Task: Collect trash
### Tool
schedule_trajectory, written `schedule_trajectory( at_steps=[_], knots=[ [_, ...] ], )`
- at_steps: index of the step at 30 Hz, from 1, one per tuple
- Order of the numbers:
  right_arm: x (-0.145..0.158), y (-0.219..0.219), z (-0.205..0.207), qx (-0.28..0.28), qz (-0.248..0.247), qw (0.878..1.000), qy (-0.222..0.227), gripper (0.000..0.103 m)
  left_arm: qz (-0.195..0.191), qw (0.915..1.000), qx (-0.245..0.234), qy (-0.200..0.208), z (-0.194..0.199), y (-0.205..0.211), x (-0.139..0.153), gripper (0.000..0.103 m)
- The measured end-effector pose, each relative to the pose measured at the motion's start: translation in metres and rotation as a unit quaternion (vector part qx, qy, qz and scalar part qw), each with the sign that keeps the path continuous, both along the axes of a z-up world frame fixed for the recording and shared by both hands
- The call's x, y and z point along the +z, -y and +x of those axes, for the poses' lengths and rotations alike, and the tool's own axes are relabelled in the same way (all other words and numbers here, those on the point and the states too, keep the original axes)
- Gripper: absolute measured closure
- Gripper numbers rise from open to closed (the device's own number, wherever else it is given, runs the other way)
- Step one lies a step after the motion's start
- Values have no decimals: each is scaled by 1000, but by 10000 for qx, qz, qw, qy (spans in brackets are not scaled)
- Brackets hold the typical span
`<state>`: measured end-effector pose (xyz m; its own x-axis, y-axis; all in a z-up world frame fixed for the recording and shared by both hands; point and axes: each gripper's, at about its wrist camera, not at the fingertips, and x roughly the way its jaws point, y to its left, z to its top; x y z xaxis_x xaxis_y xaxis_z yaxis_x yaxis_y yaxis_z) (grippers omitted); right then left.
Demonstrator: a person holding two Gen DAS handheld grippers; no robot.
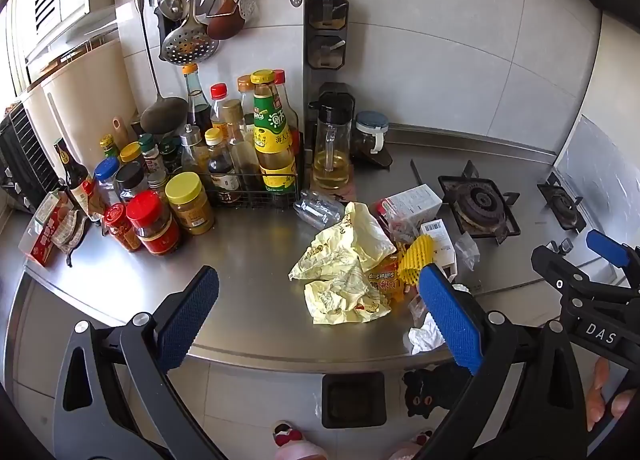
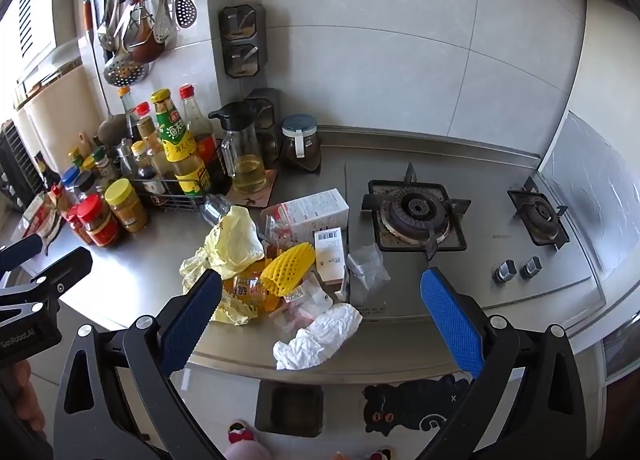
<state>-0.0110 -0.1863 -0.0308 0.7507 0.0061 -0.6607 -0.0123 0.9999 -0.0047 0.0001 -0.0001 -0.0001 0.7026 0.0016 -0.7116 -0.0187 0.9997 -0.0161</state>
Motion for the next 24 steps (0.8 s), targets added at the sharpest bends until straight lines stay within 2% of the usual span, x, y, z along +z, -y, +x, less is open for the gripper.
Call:
schedule_trajectory(
  at_steps=[24],
  knots=[
    [-1, -3, 0, 12, -57, 10000, 2, 3, 6, 10000, 10, -21, -1, 1, -4, 8]
  ],
)
